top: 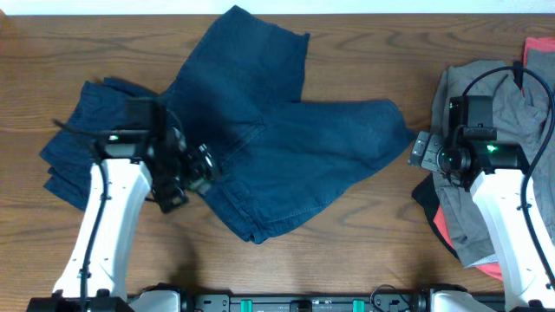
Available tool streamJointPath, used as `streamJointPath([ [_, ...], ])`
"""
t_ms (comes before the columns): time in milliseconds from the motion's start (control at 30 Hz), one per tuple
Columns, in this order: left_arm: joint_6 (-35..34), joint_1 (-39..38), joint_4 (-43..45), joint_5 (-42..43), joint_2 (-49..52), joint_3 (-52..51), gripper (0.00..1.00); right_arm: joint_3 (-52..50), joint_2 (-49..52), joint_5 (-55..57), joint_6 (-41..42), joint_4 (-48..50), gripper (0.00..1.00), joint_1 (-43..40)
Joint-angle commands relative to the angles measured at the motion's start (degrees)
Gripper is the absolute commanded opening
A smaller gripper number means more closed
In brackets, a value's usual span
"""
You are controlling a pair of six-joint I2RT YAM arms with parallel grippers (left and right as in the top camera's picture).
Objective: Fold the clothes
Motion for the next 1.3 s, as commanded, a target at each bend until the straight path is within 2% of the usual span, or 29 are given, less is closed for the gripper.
streamJointPath([
  [0, -2.4, -4.1, -2.7, 1.2, 0.2, -2.5, 0.98, 0.6, -0.5, -1.4, 0.3, -0.2, 0.99, -0.2],
  [133, -11.1, -9.0, -3.3, 4.3, 0.2, -6.1, 0.98, 0.6, -0.5, -1.4, 0.3, -0.2, 0.99, -0.2],
  [233, -21.0, -13.0, -1.0, 5.4, 0.1, -9.8, 0.98, 0.6, -0.5, -1.4, 0.3, -0.2, 0.99, -0.2],
  [400, -37.1, -21.6, 11.0, 7.1, 0.1, -16.7, 0.98, 0.6, -0.5, -1.4, 0.3, -0.2, 0.99, -0.2],
  [567, -50.5, -28.4, 22.4, 0.5, 0.1, -19.9, 0.98, 0.6, -0.5, -1.4, 0.3, -0.2, 0.99, -0.2],
  [700, -56.9, -31.5, 24.3, -7.0, 0.1, -19.9, 0.98, 0.6, -0.5, -1.4, 0.1, -0.2, 0.99, -0.2],
  [1033, -70.1, -40.9, 25.4, -14.1, 0.2, -20.2, 1.0, 0.6, -0.5, -1.4, -1.0, -0.2, 0.99, -0.2],
  [1267, -72.9, -44.9, 27.3, -20.3, 0.3, -20.3, 0.94, 0.6, -0.5, -1.4, -1.2, -0.8, 0.99, -0.2],
])
